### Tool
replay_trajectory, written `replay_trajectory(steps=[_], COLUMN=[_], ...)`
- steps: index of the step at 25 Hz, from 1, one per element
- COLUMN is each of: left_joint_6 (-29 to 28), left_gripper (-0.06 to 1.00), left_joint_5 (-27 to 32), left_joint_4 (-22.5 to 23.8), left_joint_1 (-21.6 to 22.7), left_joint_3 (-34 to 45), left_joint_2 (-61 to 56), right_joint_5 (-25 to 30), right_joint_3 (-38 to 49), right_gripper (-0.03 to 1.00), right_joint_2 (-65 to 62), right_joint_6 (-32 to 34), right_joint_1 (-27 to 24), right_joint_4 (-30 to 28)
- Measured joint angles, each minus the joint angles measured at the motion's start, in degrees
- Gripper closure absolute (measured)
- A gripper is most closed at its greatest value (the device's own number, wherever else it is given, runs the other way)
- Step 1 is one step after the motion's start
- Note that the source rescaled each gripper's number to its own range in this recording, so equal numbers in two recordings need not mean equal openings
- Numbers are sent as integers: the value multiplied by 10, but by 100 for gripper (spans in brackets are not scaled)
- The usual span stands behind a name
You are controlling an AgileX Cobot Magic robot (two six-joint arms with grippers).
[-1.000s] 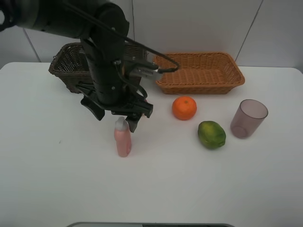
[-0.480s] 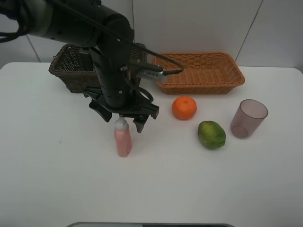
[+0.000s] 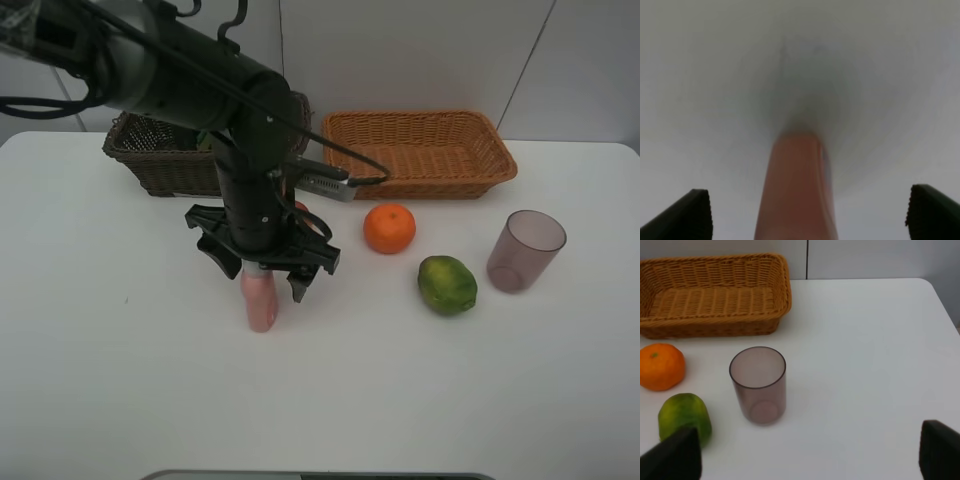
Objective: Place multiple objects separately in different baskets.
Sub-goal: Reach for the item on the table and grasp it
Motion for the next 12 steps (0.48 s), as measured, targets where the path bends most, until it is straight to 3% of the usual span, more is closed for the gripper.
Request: replay_trajectory(steps=[12], left_joint_6=[0], left_gripper=[-6], left_joint_5=[-6], left_joint_4=[0], left_joint_1=[0], left_joint_3=[1], left_joint_2=[0], right_joint_5=[0], right_joint_3=[0], right_gripper=[7], right_joint_2=[0], right_joint_6=[0], right_joint_1=[0], right_joint_4=[0])
